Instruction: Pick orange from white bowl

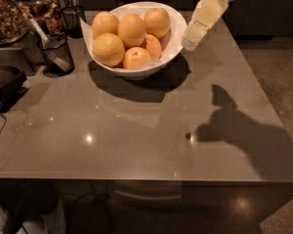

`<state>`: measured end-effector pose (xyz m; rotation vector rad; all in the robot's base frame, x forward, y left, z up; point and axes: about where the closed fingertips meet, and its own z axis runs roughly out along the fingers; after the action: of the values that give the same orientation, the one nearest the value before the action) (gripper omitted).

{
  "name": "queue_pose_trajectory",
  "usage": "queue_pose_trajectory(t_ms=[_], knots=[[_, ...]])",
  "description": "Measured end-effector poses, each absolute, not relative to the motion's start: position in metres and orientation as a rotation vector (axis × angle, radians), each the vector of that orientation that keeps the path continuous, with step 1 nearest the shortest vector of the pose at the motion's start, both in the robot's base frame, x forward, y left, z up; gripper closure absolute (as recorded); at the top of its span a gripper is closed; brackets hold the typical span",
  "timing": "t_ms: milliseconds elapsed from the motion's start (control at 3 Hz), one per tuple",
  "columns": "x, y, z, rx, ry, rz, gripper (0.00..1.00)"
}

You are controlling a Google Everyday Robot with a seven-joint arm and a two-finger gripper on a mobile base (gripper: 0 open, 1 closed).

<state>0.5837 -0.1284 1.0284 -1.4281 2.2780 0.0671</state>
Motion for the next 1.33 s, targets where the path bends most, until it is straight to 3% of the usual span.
queue_pose_trajectory(t_ms=[333,1000,1333], knots=[[0.584,-0.128,1.028,-1.428,2.278,0.067,0.00],[0.653,-0.064,1.028,-1.455,2.235,0.120,0.00],[0.665,-0.059,1.041,-1.425,2.189,0.111,0.00]])
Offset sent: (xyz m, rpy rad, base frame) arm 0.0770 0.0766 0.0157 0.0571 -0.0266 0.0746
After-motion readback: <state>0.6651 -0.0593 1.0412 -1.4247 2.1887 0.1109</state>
